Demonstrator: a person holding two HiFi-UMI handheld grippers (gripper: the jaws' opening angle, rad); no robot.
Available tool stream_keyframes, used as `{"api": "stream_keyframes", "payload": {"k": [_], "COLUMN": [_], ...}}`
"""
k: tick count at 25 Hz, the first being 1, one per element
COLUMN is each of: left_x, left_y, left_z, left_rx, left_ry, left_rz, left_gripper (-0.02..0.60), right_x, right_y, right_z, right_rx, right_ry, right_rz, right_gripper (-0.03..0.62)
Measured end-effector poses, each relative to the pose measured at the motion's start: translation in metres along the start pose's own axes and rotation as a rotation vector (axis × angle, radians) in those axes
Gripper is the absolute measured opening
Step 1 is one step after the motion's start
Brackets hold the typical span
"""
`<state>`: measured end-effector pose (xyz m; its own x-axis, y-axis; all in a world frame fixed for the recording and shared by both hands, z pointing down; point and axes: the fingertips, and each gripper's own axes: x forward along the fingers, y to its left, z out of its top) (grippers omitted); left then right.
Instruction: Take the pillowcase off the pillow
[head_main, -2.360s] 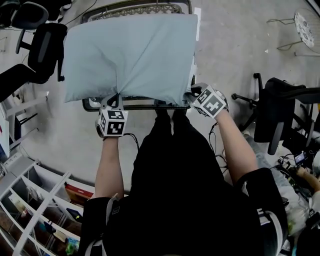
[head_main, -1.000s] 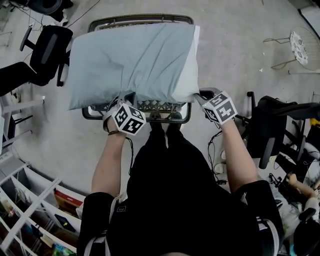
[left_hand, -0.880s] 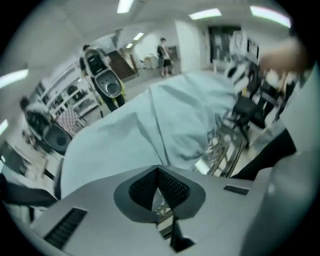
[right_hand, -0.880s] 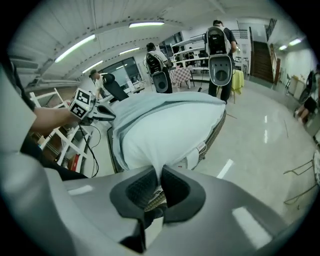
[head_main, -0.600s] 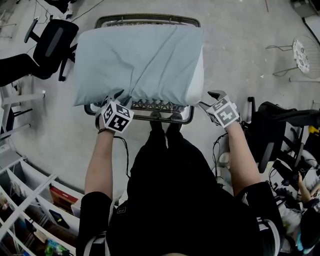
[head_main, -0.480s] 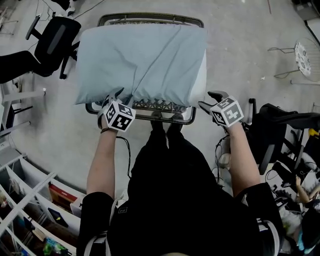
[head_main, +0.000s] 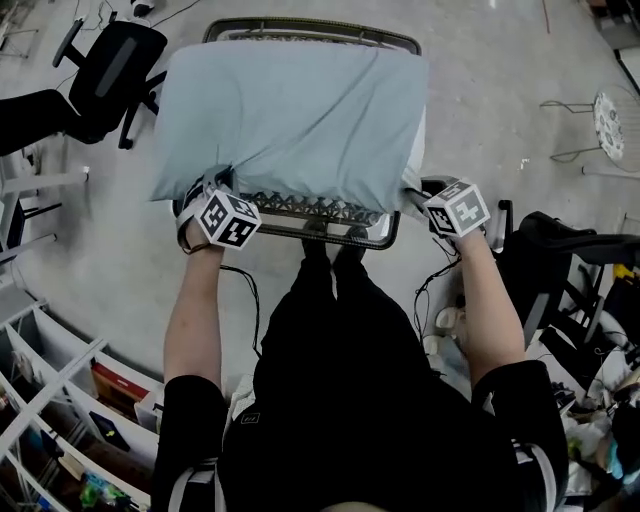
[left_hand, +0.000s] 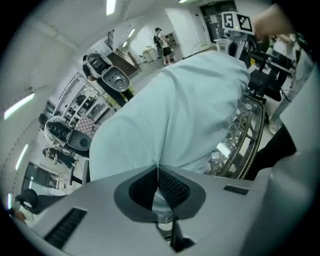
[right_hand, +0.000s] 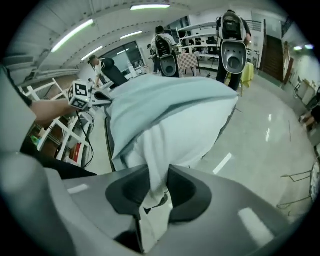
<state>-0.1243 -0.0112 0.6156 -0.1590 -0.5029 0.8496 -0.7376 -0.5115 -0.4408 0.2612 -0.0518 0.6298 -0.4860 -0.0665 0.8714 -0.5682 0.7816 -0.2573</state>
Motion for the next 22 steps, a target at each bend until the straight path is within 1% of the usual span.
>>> {"api": "stream_keyframes", "payload": {"k": [2,3,5,7,9,10,11,12,13,15,16,17,19,22], "left_x": [-0.005,-0.007,-0.007,-0.007,-0.015,-0.023,-0.034,-0.046,-0.058,-0.079,-0.086,-0.090,-0.093,-0.090], "left_y": [0.019,0.026,0.037,0.045,0.040,0.029,0.012,-0.011,-0.036,-0.084,-0.103,-0.118,-0.141,-0.158], "left_z": [-0.012,-0.013,-0.011,-0.007,0.008,0.026,0.049,0.076,0.102,0.147,0.165,0.179,0.198,0.205], "left_rx": [-0.048,-0.047,-0.003,0.002,-0.001,0.014,0.039,0.068,0.096,0.144,0.165,0.187,0.234,0.300], "left_ry": [0.001,-0.001,0.002,0.004,-0.029,-0.073,-0.135,-0.206,-0.277,-0.393,-0.434,-0.464,-0.491,-0.481], "left_rz": [-0.009,-0.009,0.009,0.016,0.012,0.003,-0.023,-0.068,-0.129,-0.258,-0.308,-0.345,-0.396,-0.430], "left_gripper": [0.006,0.006,0.006,0.006,0.007,0.009,0.030,0.085,0.125,0.158,0.163,0.165,0.167,0.160], "right_x": [-0.021,-0.028,-0.038,-0.043,-0.045,-0.046,-0.046,-0.046,-0.046,-0.047,-0.048,-0.050,-0.052,-0.055], "right_y": [0.000,0.000,0.000,0.001,0.005,0.007,0.009,0.012,0.015,0.020,0.023,0.026,0.033,0.039], "right_z": [0.010,0.016,0.027,0.035,0.041,0.044,0.045,0.046,0.047,0.050,0.053,0.054,0.056,0.057], "right_rx": [0.030,0.031,0.022,0.038,0.059,0.062,0.061,0.059,0.059,0.071,0.079,0.086,0.089,0.076], "right_ry": [-0.033,-0.040,-0.044,-0.053,-0.061,-0.061,-0.058,-0.053,-0.050,-0.056,-0.062,-0.069,-0.076,-0.076], "right_rz": [0.031,0.035,0.024,0.017,0.006,-0.005,-0.018,-0.030,-0.040,-0.048,-0.049,-0.049,-0.055,-0.088], "right_gripper": [0.094,0.090,0.086,0.086,0.086,0.086,0.086,0.084,0.084,0.084,0.084,0.083,0.083,0.081]}}
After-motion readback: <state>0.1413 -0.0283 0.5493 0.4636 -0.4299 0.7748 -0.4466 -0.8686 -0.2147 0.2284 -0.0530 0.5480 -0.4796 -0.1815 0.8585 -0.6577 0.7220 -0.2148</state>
